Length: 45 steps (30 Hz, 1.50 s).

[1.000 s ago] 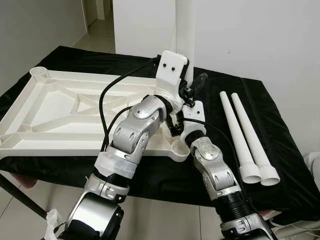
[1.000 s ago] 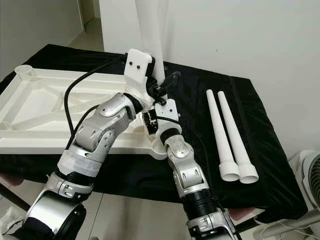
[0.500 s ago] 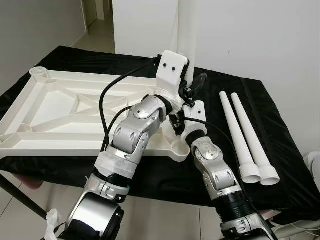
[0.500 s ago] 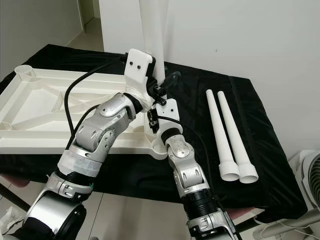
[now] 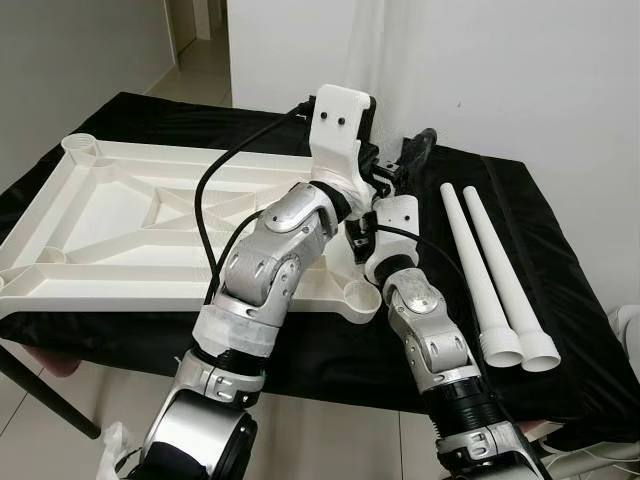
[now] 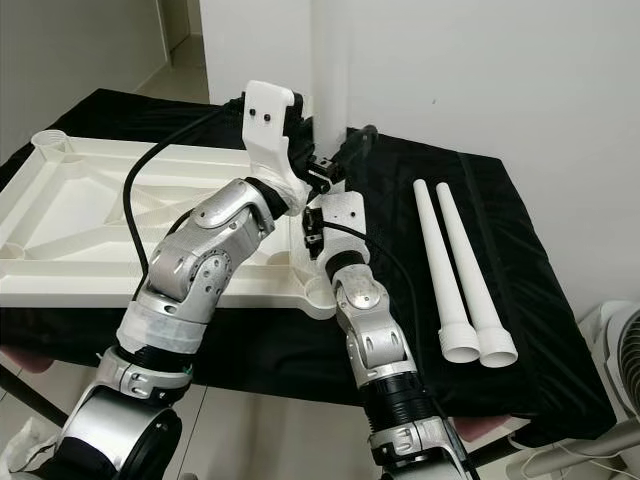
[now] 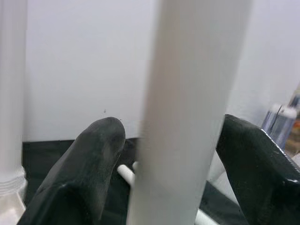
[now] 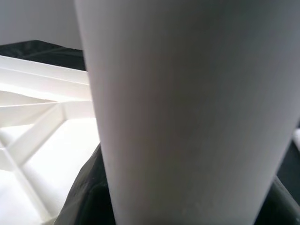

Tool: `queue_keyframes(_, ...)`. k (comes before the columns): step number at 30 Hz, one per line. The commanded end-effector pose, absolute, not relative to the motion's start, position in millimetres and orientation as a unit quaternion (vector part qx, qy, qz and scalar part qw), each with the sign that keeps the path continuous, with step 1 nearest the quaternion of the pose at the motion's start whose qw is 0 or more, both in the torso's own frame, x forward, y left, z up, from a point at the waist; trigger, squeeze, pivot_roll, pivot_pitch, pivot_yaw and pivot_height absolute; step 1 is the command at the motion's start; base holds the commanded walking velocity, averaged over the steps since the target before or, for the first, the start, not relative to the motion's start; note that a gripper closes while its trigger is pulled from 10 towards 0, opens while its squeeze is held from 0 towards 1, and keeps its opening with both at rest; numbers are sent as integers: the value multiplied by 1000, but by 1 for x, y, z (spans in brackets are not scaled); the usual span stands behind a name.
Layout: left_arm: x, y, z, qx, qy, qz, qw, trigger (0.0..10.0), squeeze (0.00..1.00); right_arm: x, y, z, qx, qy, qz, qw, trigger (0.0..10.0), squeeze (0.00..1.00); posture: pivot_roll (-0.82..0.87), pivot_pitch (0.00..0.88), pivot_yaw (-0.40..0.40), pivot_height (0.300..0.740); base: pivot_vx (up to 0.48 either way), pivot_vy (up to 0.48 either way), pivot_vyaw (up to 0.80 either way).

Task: Building children table

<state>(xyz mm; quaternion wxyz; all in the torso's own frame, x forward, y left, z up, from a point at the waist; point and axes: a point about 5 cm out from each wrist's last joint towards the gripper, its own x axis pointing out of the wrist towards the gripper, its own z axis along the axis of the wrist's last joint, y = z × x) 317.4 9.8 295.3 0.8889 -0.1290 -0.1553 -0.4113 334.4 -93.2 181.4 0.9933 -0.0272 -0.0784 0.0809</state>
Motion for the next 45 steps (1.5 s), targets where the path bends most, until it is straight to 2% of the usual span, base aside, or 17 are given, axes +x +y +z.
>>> queue_keyframes(1, 314, 8, 300, -147, -157, -425, 879, 10000, 0, 337, -100, 183, -13, -75, 59, 995, 10000, 0, -9, 0, -91, 740, 0, 0, 0)
queue_keyframes(8, 315, 21, 297, -145, -172, -405, 886, 10000, 0, 338, -112, 179, 3, -67, 33, 997, 10000, 0, -15, 0, -91, 740, 0, 0, 0)
queue_keyframes(13, 314, 32, 285, -135, -151, -398, 895, 10000, 0, 336, -118, 174, 13, -66, 20, 997, 10000, 0, -17, 0, -89, 740, 0, 0, 0)
queue_keyframes(19, 309, 42, 270, -94, -150, -383, 907, 10000, 0, 330, -119, 170, 13, -80, 30, 996, 10000, 0, -12, 0, -96, 740, 0, 0, 0)
queue_keyframes(23, 301, 45, 252, -45, -157, -381, 910, 10000, 0, 325, -118, 168, 20, -92, 67, 993, 10000, 0, -9, 0, -99, 740, 0, 0, 0)
queue_keyframes(27, 287, 49, 228, 12, -173, -408, 897, 10000, 0, 320, -115, 164, 18, -99, 116, 988, 10000, 0, -3, 0, -109, 740, 0, 0, 0)
queue_keyframes(33, 269, 50, 193, 19, -119, -475, 872, 10000, 0, 316, -108, 158, -9, -110, 178, 978, 10000, 0, 3, 0, -118, 740, 0, 0, 0)
queue_keyframes(45, 255, 51, 172, 25, -83, -503, 860, 10000, 0, 317, -110, 140, 6, -94, 215, 972, 10000, 0, 10, 0, -117, 740, 0, 0, 0)
